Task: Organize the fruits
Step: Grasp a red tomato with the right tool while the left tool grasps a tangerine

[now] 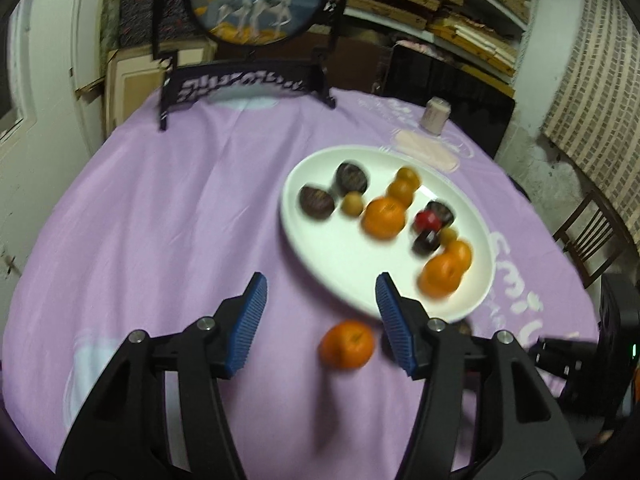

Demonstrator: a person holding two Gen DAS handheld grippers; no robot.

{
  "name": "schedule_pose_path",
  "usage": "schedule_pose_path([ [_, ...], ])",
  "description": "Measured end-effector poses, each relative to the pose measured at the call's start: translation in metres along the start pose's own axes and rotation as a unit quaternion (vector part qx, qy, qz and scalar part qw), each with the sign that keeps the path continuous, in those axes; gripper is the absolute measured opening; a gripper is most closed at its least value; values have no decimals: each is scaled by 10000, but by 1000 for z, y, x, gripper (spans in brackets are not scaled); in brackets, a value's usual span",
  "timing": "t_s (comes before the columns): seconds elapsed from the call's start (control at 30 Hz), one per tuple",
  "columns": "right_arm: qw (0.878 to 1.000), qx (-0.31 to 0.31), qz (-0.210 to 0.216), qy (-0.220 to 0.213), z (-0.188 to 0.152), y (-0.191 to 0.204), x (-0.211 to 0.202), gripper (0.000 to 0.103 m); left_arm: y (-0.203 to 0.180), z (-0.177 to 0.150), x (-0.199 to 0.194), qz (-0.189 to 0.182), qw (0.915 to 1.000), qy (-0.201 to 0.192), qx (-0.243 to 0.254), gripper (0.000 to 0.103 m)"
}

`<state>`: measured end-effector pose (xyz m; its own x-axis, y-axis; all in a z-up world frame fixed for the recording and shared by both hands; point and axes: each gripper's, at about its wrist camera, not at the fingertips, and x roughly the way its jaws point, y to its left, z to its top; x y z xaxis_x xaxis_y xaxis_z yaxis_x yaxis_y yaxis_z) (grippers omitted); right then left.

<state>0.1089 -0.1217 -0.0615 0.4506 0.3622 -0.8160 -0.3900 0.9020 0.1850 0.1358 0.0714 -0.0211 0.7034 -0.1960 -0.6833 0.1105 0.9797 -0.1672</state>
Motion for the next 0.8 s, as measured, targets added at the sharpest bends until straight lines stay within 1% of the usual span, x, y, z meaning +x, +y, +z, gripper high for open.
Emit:
schedule_pose_path([
  [0.03,10000,38,11,43,-2,-1,3,34,3,-5,-1,59,10000,65,20,58],
  [0.07,9999,53,15,89,-3,-2,5,34,4,-8,-1,84,9999,100,35,58],
  [0.13,10000,17,-7,41,-5,-1,0,32,7,-15,-1,137,9997,192,74,58],
  [0.27,9998,57,-97,-160,-9,-3,-19,32,5,-29,3,150,9988,395,234,58],
  [0.37,9995,129,-135,-274,-10,-10,-29,32,-4,-37,10,165,9974,557,428,58],
  [0.53,9991,243,-100,-325,-12,-17,-33,32,-20,-39,16,20,9957,666,646,58],
  [0.63,9990,272,-62,-349,-16,-18,-35,32,-28,-40,28,72,9936,840,748,58],
  [0.7,9989,287,-32,-380,-16,-20,-36,32,-29,-39,39,110,9922,1024,709,56],
  [0.77,9987,299,-15,-410,-17,-22,-38,32,-29,-39,53,90,9905,1209,655,51],
  [0.8,9987,304,-7,-419,-19,-22,-39,32,-29,-39,55,125,9907,1174,670,51],
])
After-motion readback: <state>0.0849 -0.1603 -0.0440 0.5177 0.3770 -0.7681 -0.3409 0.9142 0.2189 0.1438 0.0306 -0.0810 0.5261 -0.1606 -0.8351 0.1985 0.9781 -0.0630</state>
